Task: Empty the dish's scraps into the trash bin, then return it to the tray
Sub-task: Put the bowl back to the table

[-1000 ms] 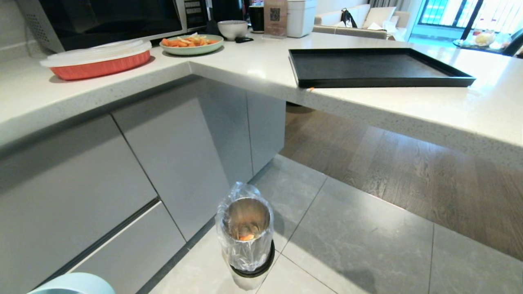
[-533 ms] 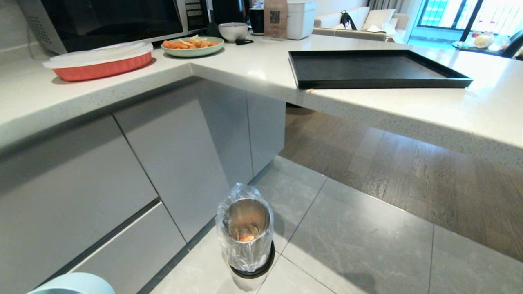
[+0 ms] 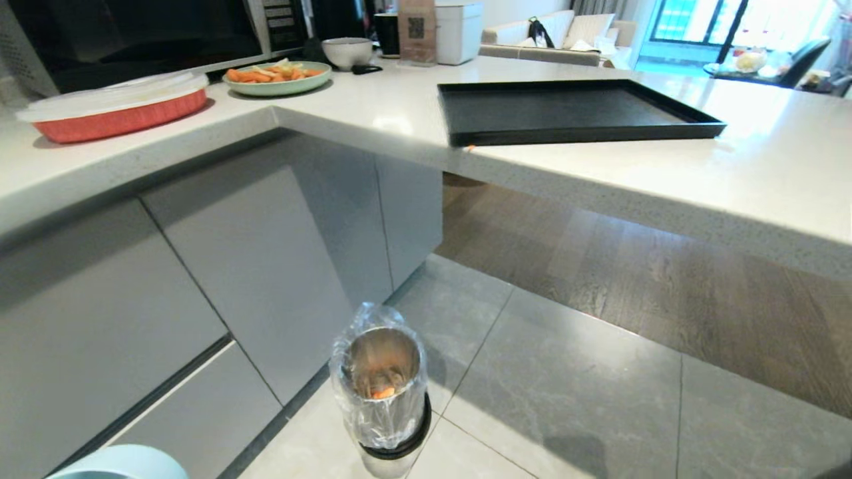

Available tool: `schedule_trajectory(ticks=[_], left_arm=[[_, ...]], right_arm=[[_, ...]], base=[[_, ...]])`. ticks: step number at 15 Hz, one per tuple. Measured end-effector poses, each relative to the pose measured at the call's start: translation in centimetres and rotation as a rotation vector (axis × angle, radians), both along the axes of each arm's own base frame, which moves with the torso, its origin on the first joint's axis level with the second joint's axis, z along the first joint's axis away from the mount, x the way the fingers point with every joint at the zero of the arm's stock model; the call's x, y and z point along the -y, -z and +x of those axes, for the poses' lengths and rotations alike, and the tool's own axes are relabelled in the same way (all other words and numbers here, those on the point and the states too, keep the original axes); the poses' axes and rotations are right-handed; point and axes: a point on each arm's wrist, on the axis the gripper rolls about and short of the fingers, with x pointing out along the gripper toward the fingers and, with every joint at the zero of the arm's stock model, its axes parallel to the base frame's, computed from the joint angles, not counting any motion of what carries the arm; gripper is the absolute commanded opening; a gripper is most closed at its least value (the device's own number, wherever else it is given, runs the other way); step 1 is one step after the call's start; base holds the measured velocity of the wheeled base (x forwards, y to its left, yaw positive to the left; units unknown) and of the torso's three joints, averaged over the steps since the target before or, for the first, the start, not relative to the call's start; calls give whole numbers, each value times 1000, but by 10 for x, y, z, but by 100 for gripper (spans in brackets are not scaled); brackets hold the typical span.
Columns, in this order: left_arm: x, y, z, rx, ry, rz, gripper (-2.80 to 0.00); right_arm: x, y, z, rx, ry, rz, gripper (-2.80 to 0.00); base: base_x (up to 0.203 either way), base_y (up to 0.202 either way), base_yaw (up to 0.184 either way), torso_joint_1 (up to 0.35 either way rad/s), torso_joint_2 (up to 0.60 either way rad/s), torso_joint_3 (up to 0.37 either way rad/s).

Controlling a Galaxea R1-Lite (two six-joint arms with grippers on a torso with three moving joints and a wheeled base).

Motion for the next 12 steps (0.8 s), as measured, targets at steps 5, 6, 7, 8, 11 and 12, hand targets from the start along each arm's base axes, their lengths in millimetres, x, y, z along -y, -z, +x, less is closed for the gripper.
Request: schedule_trajectory(ticks=[5,6,7,8,11,12], left_arm=[[0,0,0,0,0,0,-280],[0,0,0,0,0,0,-280],[0,0,0,0,-1,0,-280],[0,0,0,0,-1,0,-280],[0,0,0,0,0,0,-280],[0,0,0,0,-1,0,-280]], right_arm=[[0,0,0,0,-1,0,-280],[0,0,0,1,-1,0,-280],[0,0,0,1,-1,0,-280],[0,0,0,1,-1,0,-280],[0,0,0,1,-1,0,-280],[0,0,0,1,-1,0,-280]], base=[[2,11,-175,2,4,4],[3,5,-171,-2,2,7],[2,10,-173,2,-2,2],[2,8,-159,0,5,2],[0,4,-75,-5,2,3],[0,0,0,0,0,0]])
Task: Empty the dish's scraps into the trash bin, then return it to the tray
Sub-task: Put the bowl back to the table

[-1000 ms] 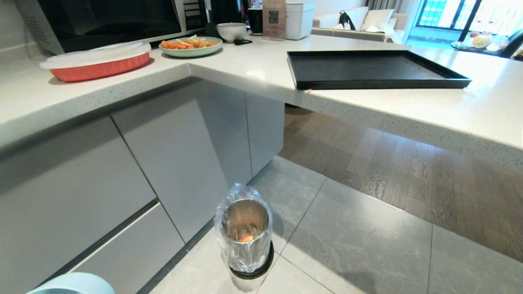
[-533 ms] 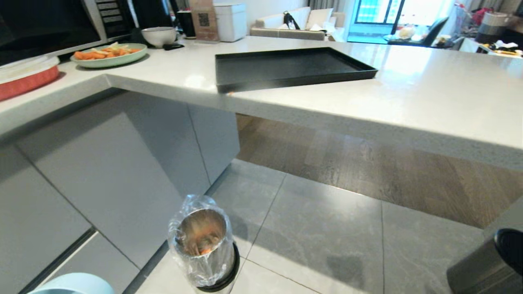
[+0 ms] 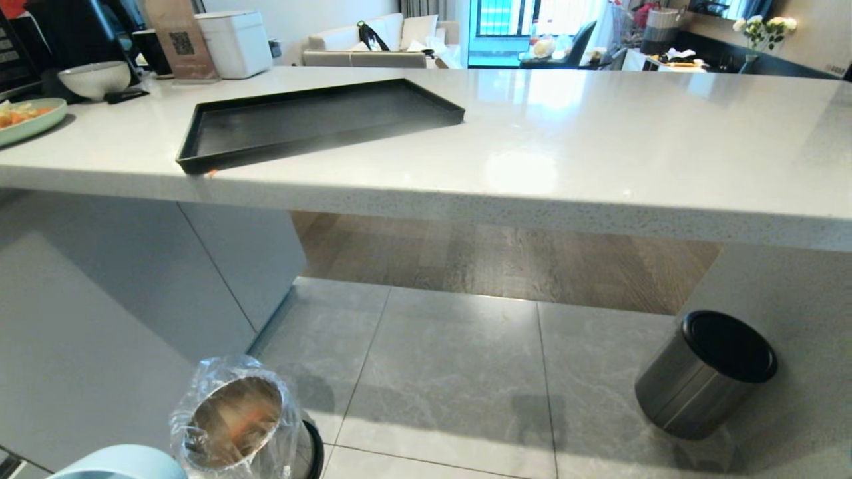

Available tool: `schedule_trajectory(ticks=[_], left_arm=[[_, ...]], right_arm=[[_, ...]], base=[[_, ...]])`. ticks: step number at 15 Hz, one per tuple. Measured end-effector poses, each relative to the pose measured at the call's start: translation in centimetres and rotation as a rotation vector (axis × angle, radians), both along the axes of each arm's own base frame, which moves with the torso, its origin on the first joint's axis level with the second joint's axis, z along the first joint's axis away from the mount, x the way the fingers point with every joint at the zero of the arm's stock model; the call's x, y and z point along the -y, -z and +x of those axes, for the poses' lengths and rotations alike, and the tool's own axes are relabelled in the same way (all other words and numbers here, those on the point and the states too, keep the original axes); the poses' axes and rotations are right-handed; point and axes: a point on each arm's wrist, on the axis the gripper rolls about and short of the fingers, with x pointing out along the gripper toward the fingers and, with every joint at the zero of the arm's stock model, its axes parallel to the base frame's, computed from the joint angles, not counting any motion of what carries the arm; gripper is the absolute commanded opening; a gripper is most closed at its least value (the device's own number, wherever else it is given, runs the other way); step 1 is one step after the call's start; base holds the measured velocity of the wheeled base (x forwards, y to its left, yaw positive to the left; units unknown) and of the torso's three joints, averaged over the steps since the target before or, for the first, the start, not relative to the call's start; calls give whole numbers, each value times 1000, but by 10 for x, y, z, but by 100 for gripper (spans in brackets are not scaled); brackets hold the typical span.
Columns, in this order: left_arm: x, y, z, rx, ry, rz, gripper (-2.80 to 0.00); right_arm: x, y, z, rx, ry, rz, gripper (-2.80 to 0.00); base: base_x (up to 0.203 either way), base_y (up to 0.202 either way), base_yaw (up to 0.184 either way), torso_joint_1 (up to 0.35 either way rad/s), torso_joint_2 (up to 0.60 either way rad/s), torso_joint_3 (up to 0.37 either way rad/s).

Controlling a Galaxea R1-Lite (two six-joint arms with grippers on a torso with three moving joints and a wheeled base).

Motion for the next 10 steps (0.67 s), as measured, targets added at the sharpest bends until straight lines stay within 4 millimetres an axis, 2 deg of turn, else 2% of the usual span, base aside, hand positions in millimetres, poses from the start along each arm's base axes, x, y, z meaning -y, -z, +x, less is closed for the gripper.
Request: schedule_trajectory(ticks=[10], left_arm=[[0,0,0,0,2,1,-280]], right_arm=[[0,0,0,0,0,0,-280]], base=[[0,0,0,0,0,0]])
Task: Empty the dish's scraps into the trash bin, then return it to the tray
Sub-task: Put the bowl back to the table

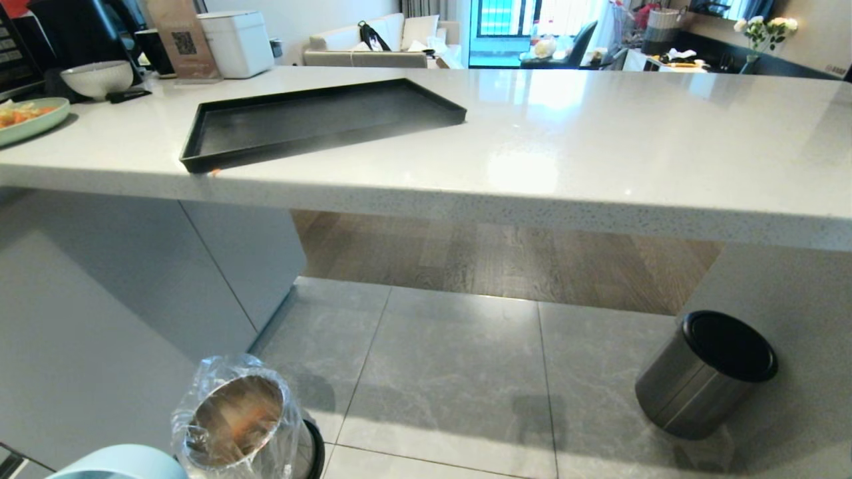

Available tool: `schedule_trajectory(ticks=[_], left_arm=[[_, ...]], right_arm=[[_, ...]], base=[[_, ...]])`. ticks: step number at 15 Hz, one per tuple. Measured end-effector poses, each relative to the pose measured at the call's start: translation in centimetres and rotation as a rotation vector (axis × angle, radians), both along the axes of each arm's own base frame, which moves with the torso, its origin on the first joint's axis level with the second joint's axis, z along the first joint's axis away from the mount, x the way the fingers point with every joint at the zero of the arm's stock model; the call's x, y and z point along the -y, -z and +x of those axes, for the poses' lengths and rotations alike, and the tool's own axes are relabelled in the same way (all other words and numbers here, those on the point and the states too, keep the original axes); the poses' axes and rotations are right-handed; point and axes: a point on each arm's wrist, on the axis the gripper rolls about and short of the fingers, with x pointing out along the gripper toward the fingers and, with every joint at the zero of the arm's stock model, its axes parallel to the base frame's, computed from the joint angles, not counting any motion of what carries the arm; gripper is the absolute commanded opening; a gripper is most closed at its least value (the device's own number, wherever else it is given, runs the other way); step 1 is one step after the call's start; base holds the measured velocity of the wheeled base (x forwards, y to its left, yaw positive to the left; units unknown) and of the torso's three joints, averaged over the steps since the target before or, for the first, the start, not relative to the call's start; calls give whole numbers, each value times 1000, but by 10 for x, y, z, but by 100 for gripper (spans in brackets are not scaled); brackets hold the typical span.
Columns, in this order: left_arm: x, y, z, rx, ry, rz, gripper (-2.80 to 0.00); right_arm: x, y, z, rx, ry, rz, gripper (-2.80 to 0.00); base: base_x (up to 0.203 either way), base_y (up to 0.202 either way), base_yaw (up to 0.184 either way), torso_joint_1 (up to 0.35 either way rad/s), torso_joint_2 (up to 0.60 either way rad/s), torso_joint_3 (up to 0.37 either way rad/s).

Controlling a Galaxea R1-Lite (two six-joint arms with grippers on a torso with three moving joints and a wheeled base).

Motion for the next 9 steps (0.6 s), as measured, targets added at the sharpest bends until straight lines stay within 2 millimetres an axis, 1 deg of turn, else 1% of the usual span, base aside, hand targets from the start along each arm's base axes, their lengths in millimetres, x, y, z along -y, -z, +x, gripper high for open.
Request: schedule_trajectory(ticks=[5,9], left_arm=[[0,0,0,1,-1,-2,-280],[0,0,0,1,0,-4,-280]], right_arm=[[0,0,0,0,0,1,-280],[0,0,0,1,0,1,-280]], base=[[0,0,0,0,0,0],[0,181,-1,0,3,3]])
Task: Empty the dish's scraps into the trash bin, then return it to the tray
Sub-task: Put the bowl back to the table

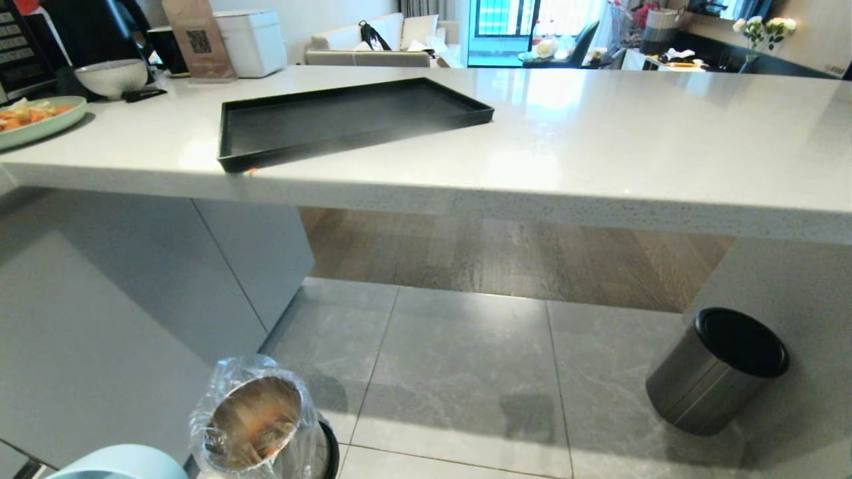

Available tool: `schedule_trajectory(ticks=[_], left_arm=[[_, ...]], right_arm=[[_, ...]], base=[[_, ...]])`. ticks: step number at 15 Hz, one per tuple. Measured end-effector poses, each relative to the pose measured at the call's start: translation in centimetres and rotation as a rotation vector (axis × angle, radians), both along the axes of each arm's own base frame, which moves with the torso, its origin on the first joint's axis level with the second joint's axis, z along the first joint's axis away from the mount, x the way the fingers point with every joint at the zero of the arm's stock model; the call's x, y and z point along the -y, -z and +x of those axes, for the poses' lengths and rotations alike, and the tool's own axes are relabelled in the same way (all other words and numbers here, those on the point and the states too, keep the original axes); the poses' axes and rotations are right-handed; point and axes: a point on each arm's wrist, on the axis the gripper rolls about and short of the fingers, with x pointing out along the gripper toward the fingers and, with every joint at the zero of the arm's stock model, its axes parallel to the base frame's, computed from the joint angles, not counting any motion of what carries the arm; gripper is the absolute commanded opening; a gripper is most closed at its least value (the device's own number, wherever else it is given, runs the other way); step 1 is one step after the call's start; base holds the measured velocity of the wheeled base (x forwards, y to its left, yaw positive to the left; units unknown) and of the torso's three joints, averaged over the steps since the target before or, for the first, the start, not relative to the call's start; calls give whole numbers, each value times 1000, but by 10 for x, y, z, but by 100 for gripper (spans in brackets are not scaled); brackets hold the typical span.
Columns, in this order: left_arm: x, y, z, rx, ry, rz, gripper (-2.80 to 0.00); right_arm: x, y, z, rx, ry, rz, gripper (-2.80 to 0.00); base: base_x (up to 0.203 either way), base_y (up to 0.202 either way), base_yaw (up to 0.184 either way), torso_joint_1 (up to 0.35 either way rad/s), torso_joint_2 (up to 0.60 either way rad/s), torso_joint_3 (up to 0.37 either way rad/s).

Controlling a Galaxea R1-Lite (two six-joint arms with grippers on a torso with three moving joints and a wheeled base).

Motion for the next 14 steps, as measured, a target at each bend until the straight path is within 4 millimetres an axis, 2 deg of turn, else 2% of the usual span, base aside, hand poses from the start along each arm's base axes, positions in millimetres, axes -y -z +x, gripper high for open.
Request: schedule_trajectory(ticks=[5,14], left_arm=[[0,0,0,0,0,1,-280],[0,0,0,1,-1,1,-280]], right_arm=[[0,0,0,0,2,0,-280],[0,0,0,0,0,-1,-280]], base=[[0,178,0,2,2,2],[0,7,0,0,0,0]])
